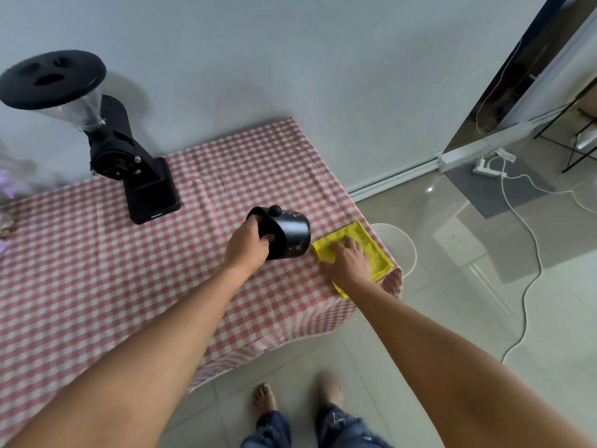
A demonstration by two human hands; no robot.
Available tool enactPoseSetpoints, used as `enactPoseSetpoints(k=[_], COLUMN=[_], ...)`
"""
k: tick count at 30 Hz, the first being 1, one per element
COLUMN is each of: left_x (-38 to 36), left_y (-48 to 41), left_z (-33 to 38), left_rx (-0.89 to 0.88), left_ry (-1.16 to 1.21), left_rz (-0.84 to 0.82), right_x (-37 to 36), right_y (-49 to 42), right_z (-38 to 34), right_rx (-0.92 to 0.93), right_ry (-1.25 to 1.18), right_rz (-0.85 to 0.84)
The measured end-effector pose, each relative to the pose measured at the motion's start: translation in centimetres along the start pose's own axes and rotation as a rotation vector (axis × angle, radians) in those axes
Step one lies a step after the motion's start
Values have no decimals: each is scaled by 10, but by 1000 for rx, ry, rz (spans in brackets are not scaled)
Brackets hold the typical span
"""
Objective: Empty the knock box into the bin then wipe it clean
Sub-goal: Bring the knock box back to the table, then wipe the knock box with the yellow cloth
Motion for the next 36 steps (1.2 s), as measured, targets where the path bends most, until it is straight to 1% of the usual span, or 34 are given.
enactPoseSetpoints(k=[3,7,12,13,15,17,19,23,27,29,32,36], left_x=[0,0,0,0,1,1,1,-1,-3,-5,-9,-11], left_y=[3,3,2,2,2,2,1,-1,-6,-8,-11,-14], left_z=[-6,-13,-17,-17,-17,-17,-17,-15,-7,-2,4,12], left_rx=[14,46,79,86,91,96,100,122,127,118,106,86], left_ry=[43,88,136,139,144,143,147,176,201,216,253,274], left_rz=[14,38,39,36,28,20,15,7,-3,-9,-23,-44], right_x=[-10,-9,-1,1,5,12,20,34,34,28,23,28], right_y=[2,-1,-4,-4,-6,-6,-6,-4,-9,-12,-16,-18], right_z=[-1,-1,-4,-6,-5,2,14,39,65,71,66,39], right_rx=[11,28,81,77,43,-37,-147,-348,-632,-716,-751,-712], right_ry=[16,8,141,157,114,-24,-238,-608,-927,-1098,-1192,-1594], right_rz=[8,70,121,127,142,162,184,286,268,216,57,-152])
Point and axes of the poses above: each hand's wrist, its own y-axis away from the middle knuckle, its own x-axis out of the back of the hand, z = x × y, the point moved 7 cm from there along -y, towards the middle knuckle, and after that the axes turned 15 degrees about y, right-handed, at the moved point
